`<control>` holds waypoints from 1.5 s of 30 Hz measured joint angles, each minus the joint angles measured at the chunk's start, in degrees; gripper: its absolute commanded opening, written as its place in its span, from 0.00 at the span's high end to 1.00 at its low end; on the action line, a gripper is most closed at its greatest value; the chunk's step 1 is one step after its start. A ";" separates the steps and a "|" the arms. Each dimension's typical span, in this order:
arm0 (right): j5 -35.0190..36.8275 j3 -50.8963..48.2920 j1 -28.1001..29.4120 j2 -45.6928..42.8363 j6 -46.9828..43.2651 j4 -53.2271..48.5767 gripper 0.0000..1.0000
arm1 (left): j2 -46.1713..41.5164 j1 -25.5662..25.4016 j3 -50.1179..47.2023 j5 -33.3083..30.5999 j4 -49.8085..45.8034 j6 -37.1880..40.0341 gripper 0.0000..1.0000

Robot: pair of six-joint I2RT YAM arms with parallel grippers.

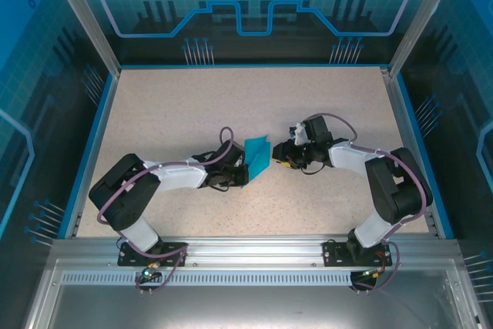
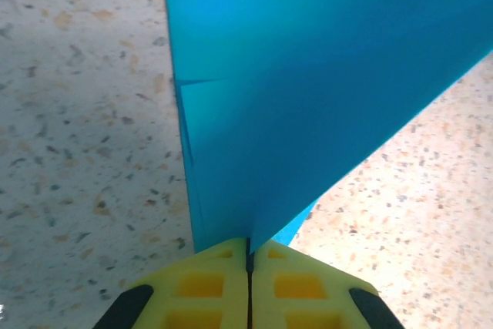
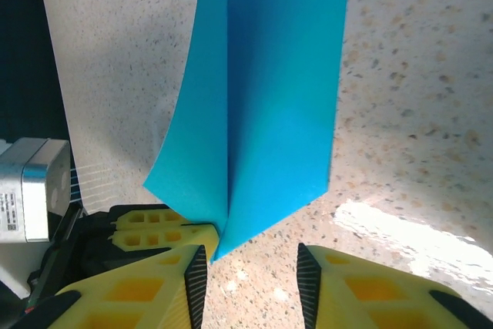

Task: Fold a paper plane with a square sheet of paper (pick it up from the middle)
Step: Fourth fold the wing at the center of the table.

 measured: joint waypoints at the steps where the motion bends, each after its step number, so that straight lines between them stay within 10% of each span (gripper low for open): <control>1: 0.00 0.00 0.52 0.00 0.00 0.13 0.65 | 0.00 0.37 -0.20 1.09 0.76 0.00 0.93; 45: -1.20 13.84 9.49 16.22 2.21 4.63 0.80 | -1.33 6.86 -6.95 12.83 9.99 -4.61 0.83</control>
